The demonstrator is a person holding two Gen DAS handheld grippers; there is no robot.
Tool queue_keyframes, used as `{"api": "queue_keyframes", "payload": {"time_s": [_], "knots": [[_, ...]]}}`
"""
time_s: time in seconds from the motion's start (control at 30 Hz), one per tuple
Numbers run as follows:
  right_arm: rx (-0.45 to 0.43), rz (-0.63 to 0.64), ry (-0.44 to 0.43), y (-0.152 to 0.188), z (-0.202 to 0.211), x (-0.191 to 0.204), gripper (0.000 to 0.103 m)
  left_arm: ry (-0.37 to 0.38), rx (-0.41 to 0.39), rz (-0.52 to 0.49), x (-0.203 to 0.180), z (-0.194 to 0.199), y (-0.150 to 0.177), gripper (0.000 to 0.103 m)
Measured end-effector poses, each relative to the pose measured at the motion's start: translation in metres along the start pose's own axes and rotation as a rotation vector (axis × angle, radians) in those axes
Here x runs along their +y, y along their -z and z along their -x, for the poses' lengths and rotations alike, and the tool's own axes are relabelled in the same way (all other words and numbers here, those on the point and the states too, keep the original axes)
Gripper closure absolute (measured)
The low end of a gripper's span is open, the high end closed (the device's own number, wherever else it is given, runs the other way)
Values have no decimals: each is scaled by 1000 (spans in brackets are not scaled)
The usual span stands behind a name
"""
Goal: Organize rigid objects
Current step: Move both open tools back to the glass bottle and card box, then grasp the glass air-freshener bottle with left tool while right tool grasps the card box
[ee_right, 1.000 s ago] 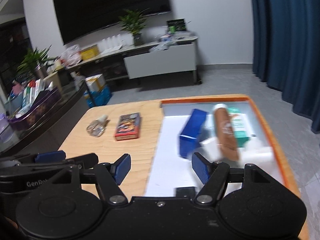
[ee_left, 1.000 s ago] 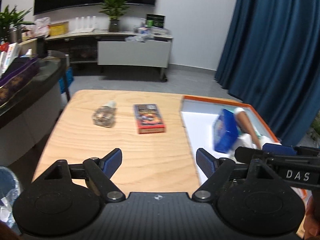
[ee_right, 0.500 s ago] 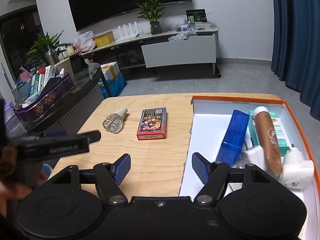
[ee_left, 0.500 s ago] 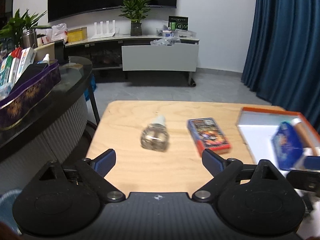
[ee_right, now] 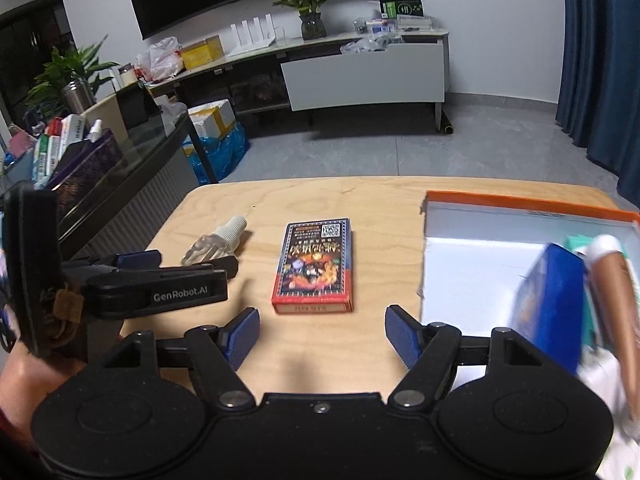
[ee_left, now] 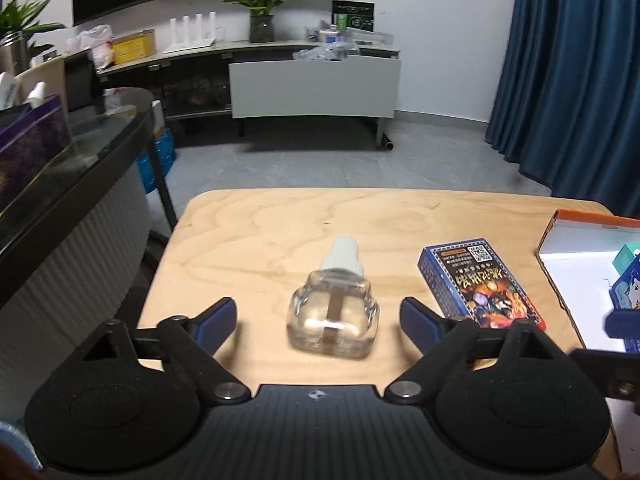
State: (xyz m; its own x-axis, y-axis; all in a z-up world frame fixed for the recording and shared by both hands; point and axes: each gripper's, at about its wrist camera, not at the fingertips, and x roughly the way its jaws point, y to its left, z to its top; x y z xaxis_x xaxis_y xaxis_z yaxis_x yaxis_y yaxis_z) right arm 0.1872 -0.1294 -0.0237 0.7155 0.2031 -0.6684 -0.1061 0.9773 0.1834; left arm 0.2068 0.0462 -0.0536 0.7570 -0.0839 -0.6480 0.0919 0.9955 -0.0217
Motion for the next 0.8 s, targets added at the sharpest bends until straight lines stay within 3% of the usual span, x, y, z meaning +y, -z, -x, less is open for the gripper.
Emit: {"api": "queue_keyframes", "payload": {"time_s": [0.2,0.33,0.6,0.67,0.8], "knots": [[22,15,-10,-10,-29,10,20,14,-16,-35,-1,-3,5,51],[34,31,-6,-16,-46,17,18,24,-18,-11,5,1,5,52],[56,57,51,-26,-80,24,15,-34,-38,31,11,18,1,52],[42,106,97,-26,-82,31,32,-35,-44,55,13,21,1,52],[38,110,88,-22,-76,32,32,-44,-57,63,11,30,3,53]]}}
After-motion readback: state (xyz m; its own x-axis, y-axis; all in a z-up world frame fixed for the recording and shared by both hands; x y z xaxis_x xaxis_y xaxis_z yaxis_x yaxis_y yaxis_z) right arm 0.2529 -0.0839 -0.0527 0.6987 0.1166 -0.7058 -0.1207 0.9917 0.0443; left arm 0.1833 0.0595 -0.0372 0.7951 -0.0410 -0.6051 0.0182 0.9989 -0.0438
